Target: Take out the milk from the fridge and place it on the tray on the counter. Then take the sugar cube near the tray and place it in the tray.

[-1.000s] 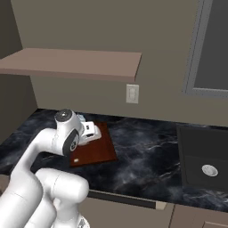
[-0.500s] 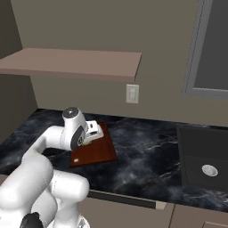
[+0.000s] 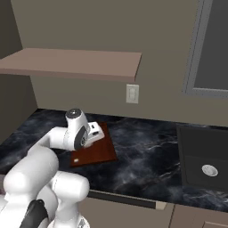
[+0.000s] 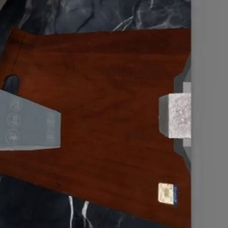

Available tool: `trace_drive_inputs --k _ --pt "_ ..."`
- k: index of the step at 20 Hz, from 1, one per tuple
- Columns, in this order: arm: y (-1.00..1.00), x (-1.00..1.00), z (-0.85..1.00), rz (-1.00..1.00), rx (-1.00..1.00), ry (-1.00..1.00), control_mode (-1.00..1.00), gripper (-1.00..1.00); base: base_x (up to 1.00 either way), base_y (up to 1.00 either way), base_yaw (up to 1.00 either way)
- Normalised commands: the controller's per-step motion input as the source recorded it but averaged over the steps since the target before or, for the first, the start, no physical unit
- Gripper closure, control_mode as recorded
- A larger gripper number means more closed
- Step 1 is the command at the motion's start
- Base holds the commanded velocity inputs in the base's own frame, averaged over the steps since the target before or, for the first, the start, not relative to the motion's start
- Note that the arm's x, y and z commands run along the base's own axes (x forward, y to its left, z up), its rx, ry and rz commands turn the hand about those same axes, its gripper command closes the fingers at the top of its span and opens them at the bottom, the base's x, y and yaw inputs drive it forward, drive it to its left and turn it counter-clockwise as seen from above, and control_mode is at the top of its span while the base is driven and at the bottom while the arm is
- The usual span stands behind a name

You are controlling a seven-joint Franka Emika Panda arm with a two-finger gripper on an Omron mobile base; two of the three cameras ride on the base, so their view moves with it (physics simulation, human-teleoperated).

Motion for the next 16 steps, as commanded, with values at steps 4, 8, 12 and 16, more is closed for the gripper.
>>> trace_drive_inputs --k 4,8,12,16 --pt "-0.02 0.00 -0.35 0.06 -0.02 0.00 -1.00 1.00 0.00 0.00 0.00" --pt "-0.08 0.00 -0.41 0.07 0.00 0.00 -1.00 1.00 0.00 0.00 0.00" --pt "-0.07 0.00 -0.43 0.06 0.00 0.00 -1.00 1.00 0.00 0.00 0.00" --pt "0.00 0.00 -0.43 0.04 0.00 0.00 -1.00 1.00 0.00 0.00 0.00"
